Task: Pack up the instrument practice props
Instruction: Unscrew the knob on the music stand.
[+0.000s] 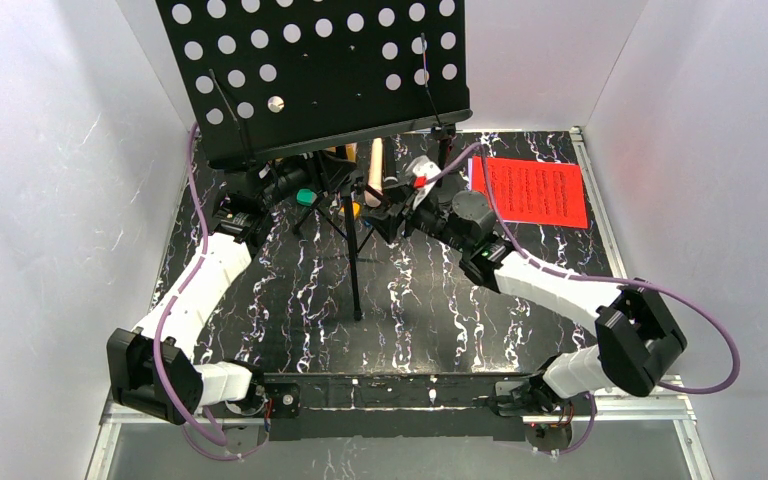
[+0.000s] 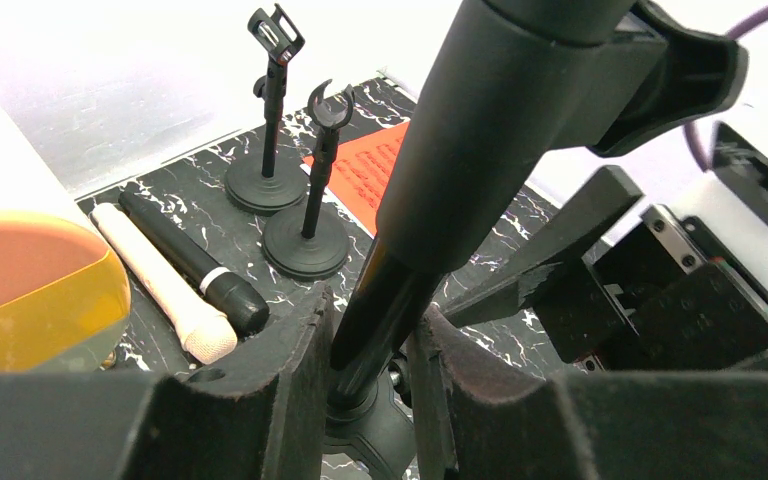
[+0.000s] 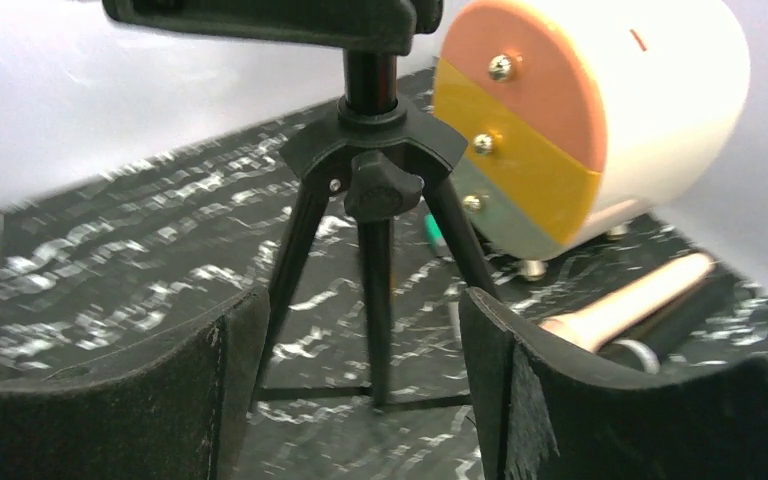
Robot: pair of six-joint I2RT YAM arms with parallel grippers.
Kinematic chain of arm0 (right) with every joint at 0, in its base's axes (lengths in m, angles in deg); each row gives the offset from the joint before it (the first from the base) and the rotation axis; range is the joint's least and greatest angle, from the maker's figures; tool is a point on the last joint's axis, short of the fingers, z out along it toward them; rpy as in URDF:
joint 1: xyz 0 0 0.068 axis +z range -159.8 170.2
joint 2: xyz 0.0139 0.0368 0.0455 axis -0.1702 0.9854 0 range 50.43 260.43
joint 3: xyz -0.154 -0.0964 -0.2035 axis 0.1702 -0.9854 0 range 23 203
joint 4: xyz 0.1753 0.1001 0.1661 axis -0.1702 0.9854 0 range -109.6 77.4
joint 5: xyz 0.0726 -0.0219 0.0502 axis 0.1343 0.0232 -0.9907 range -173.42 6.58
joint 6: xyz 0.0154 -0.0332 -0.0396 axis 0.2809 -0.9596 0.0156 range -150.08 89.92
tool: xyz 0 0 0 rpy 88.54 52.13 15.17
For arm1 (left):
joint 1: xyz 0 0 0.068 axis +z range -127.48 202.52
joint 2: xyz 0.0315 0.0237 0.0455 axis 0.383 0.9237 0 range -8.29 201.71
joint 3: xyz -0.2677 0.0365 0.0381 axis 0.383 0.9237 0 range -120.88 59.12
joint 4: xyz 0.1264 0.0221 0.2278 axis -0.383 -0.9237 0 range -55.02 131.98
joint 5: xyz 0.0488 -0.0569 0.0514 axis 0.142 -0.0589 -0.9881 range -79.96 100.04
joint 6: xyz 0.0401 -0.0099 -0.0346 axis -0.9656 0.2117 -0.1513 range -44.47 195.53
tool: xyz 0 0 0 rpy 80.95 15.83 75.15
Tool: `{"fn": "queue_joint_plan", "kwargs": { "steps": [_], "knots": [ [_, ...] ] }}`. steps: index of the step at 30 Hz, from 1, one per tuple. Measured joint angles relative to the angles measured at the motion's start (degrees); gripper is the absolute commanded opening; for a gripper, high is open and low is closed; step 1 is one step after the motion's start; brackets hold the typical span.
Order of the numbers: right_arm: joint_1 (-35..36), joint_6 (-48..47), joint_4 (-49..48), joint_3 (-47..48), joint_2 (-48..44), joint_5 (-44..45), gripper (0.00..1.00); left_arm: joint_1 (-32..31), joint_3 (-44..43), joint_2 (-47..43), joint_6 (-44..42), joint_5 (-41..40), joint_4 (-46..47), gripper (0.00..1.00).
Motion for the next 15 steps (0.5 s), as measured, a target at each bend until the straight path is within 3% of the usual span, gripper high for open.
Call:
{"fn": "queue_joint_plan", "kwargs": {
  "steps": [9, 15],
  "knots": [
    [-3.45, 25.03, -2.58, 3.65, 4.48, -3.61, 0.76, 0.00, 0.00, -0.02, -0.37, 0.04, 0.00, 0.00],
    [-4.59, 33.22, -3.45, 6.84, 7.30, -4.33, 0.72, -0.04, 0.00, -0.15, -0.81, -0.31, -0.33, 0.00]
  ]
}}
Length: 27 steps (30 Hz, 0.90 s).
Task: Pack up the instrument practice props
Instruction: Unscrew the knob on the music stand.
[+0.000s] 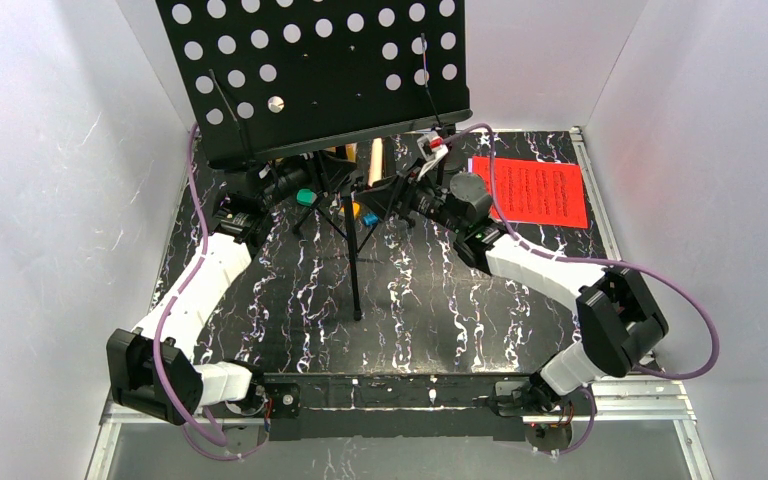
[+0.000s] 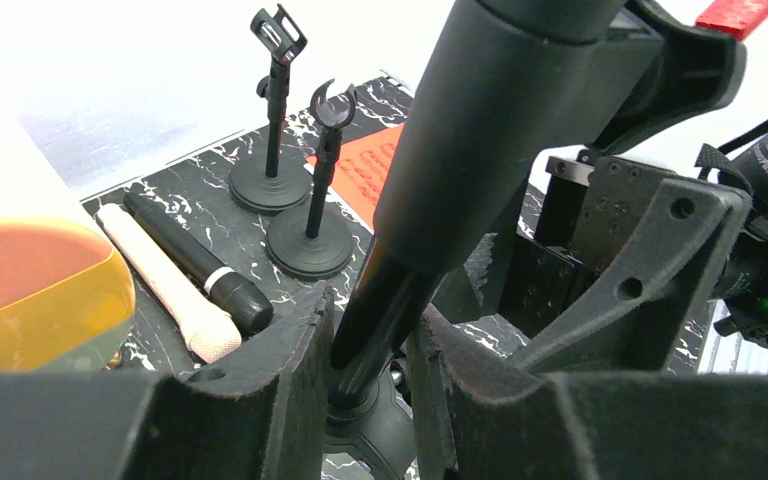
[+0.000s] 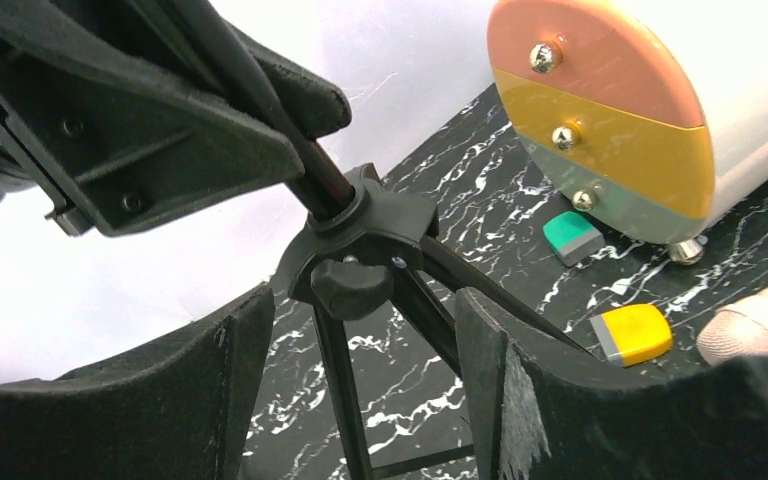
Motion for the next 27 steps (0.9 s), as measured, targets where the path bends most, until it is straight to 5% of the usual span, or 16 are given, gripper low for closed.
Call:
{"fn": "queue_joint_plan", "kwargs": {
  "steps": [18, 27],
  "knots": [
    [-1.53, 7.23, 0.87, 4.11, 2.78, -4.42, 0.23, -0.11, -0.02, -0.07, -0.13, -0.28, -0.13, 0.00],
    [-1.81, -4.39, 5.68, 6.99, 2.80, -8.57, 0.14, -0.11, -0.13, -0.07, -0.24, -0.24, -0.39, 0.00]
  ]
}}
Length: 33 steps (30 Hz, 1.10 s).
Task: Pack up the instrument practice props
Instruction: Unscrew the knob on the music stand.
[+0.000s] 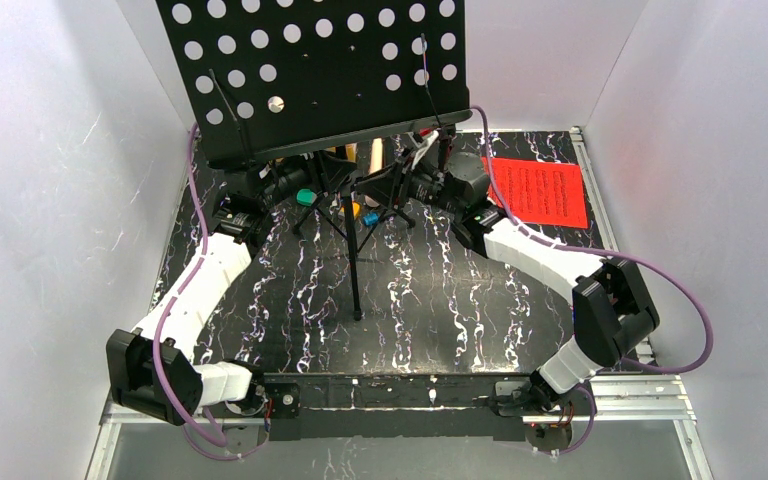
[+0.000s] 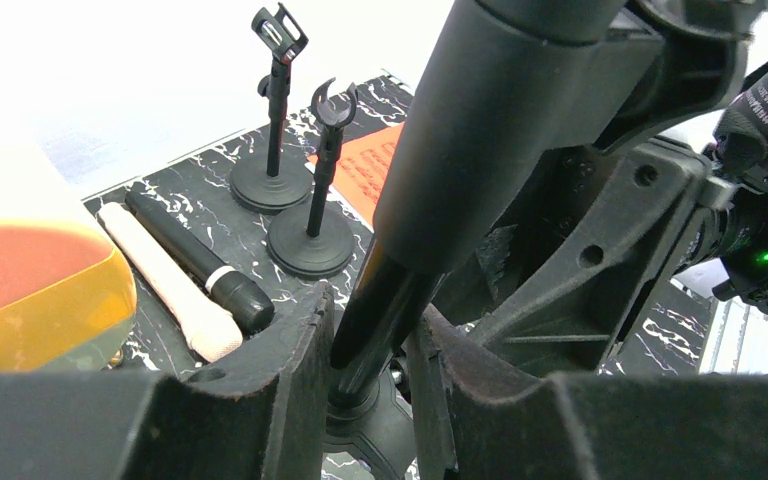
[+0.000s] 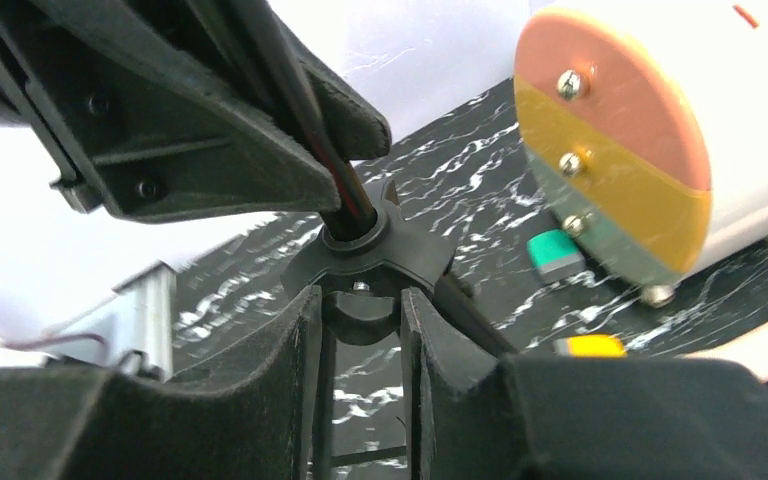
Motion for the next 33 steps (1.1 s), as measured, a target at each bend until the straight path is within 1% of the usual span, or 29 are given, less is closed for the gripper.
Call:
{"fn": "queue_joint_plan", "kwargs": {
  "steps": [4, 6, 9, 11, 13, 14, 15, 17, 19, 20, 22, 23, 25, 29, 33],
  "knots": [
    [0.33, -14.19, 3.72, 2.23, -0.04, -2.67, 0.12, 0.00, -0.09, 0.00, -0.07, 0.07, -0.15, 0.00],
    [1.18, -23.87, 7.08, 3.85, -0.17, -2.93, 0.12, 0.04, -0.15, 0.04, -0.17, -0.04, -0.20, 0.00],
    [3.43, -39.56, 11.39, 4.76, -1.20, -0.42, 0.12, 0.17, -0.44, 0.13, -0.22, -0.26, -0.57, 0.00],
    [6.27, -51.80, 14.27, 4.98, -2.03, 4.33, 0.07, 0.24, -0.52, 0.17, -0.31, -0.55, -0.76, 0.00],
    [10.64, -65.11, 16.35, 5.07, -2.32, 13.05, 0.04, 0.46, -0.61, 0.17, -0.50, -1.07, -1.03, 0.00],
    [12.22, -69.31, 16.55, 5.07, -2.16, 16.55, 0.04, 0.63, -0.66, 0.17, -0.59, -1.33, -1.16, 0.00],
    [14.36, -74.99, 16.57, 5.03, -1.81, 21.29, 0.06, 0.74, -0.72, 0.17, -0.68, -1.57, -1.25, 0.00],
    [17.09, -83.30, 14.91, 4.02, -1.29, 28.09, 0.10, 0.81, -0.79, 0.24, -0.81, -1.90, -1.27, 0.00],
    [18.99, -91.30, 9.94, 0.74, -1.09, 32.89, 0.10, 0.79, -0.83, 0.22, -0.81, -1.75, -1.44, 0.00],
    [19.91, -95.49, 6.25, -1.38, -1.09, 34.82, 0.15, 0.74, -0.83, 0.15, -0.83, -1.53, -1.62, 0.00],
    [20.85, -99.65, 2.67, -3.56, -1.09, 36.63, 0.27, 0.61, -0.83, 0.02, -0.85, -1.14, -1.84, 0.00],
    [21.11, -100.74, 1.66, -4.20, -1.18, 37.07, 0.29, 0.59, -0.83, -0.02, -0.85, -0.96, -1.95, 0.00],
    [21.24, -100.83, 1.07, -4.74, -1.55, 36.96, 0.38, 0.52, -0.83, -0.09, -0.85, -0.63, -2.10, 0.00],
    [21.05, -96.26, 1.81, -5.53, -3.30, 35.12, 0.56, 0.17, -0.85, -0.24, -0.87, -0.22, -2.32, 0.00],
    [19.82, -87.25, 3.50, -6.82, -5.66, 30.69, 0.64, 0.11, -0.85, -0.22, -0.92, -0.28, -2.32, 0.00]
  ]
}}
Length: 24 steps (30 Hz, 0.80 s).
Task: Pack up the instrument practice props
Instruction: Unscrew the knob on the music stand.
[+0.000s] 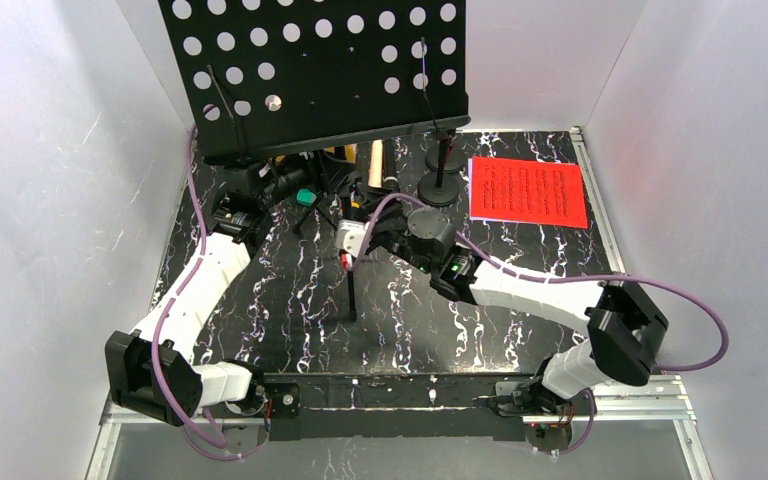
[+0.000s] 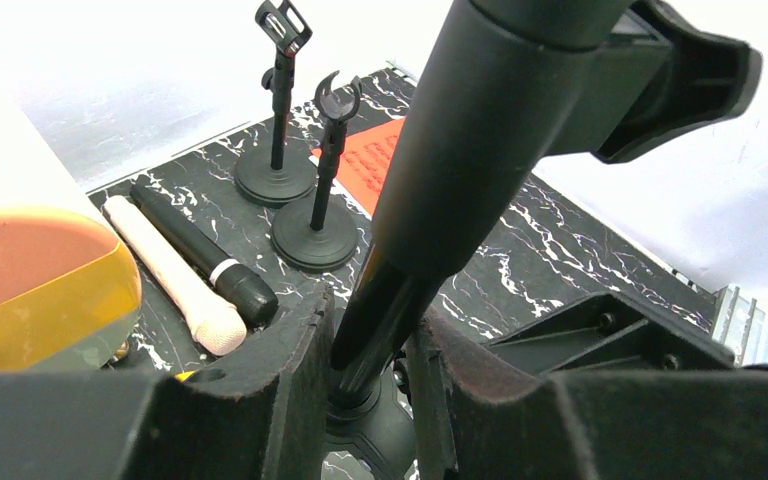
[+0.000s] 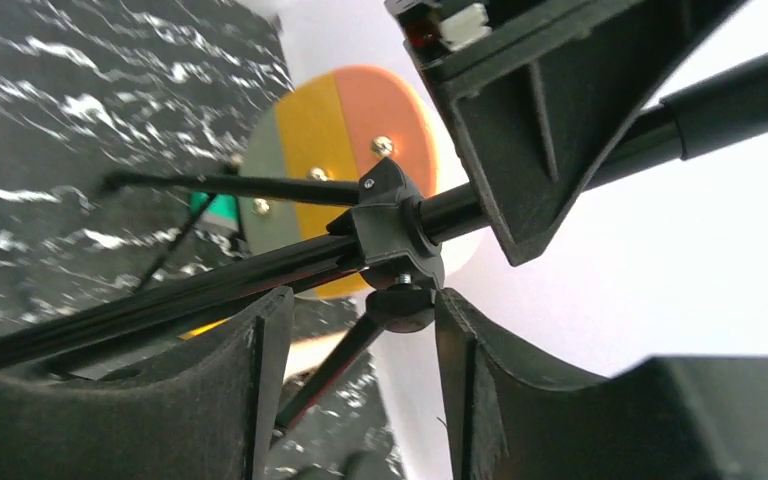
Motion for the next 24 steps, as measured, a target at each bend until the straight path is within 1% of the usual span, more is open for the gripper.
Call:
{"fn": "queue_joint_plan", "kwargs": {
  "steps": [2, 3, 4, 5, 10, 14, 16, 20, 24],
  "knots": [
    [-1.20, 6.60, 0.26, -0.61, -1.29, -3.61, 0.70, 0.00, 0.00, 0.00, -0.04, -0.04, 0.00, 0.00],
    [-3.85, 18.05, -0.55, -2.45, -3.48, -8.28, 0.76, 0.00, 0.00, 0.00, -0.11, -0.07, 0.00, 0.00],
    [-3.91, 18.27, -0.57, -2.49, -3.54, -8.33, 0.76, 0.00, 0.00, 0.00, -0.11, -0.09, 0.00, 0.00],
    [-4.85, 22.82, -0.98, -2.95, -3.96, -9.11, 0.77, 0.00, 0.00, 0.00, -0.11, -0.07, 0.00, 0.00],
    [-9.22, 45.64, -5.88, -5.53, -5.01, -11.96, 0.80, 0.00, 0.00, 0.02, -0.11, -0.07, 0.00, 0.00],
    [-13.29, 64.67, -9.14, -6.25, -4.79, -14.45, 0.79, 0.00, -0.02, 0.07, -0.11, -0.04, 0.02, 0.00],
    [-14.84, 72.46, -10.78, -6.25, -4.50, -15.67, 0.78, 0.00, -0.11, 0.17, -0.11, -0.02, 0.02, 0.00],
    [-16.22, 83.23, -13.77, -6.05, -2.67, -16.98, 0.74, 0.00, -0.31, 0.37, -0.09, 0.00, 0.02, 0.00],
    [-16.28, 89.77, -14.05, -5.14, 0.13, -17.81, 0.70, 0.00, -0.31, 0.39, -0.09, 0.00, 0.02, 0.00]
  ]
}}
